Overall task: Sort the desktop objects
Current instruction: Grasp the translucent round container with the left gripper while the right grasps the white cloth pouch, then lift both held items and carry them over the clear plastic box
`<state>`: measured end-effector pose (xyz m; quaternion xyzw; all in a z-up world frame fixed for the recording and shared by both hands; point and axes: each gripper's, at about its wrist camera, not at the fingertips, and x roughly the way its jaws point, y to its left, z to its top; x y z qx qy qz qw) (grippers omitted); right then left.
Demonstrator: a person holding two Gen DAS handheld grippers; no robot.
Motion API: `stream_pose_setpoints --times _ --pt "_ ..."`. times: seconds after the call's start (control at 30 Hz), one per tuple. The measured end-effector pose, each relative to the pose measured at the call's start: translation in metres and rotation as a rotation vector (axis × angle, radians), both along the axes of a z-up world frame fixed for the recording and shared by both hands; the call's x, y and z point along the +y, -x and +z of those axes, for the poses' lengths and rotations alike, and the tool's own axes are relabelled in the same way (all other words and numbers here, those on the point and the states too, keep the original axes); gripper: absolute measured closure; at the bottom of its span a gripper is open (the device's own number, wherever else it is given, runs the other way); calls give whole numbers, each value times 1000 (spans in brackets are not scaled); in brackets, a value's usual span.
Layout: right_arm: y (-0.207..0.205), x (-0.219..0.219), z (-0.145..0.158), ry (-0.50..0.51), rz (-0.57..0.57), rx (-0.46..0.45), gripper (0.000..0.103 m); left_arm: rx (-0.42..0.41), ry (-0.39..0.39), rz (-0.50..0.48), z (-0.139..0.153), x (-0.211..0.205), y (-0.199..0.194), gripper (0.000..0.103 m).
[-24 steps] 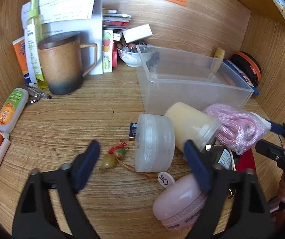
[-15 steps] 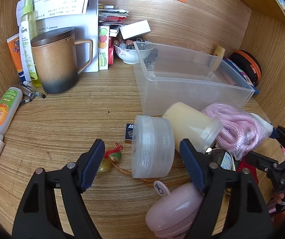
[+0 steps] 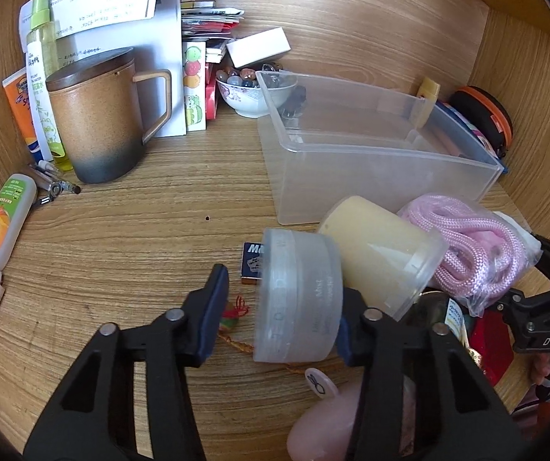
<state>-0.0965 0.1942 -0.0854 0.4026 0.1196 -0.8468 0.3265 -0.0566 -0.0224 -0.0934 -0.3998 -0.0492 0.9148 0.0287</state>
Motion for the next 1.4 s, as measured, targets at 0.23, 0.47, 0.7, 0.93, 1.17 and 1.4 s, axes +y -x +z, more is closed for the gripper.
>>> stream_pose_setpoints --times 0.23,0.47,0.7,0.93,1.17,1.4 --pt "3 2 0 26 11 3 30 10 20 -4 -1 4 2 73" --pt "4 10 2 74 3 -10 51 13 34 3 0 5 2 73" --pt "3 18 5 106 -8 -22 63 21 27 6 2 3 3 74" --pt "1 33 12 130 -51 -7 65 44 24 17 10 0 1 74" --pt "-1 52 25 155 -82 22 66 43 16 20 11 4 -1 74" --pt "-9 61 42 199 -77 57 66 56 8 27 17 7 -2 74"
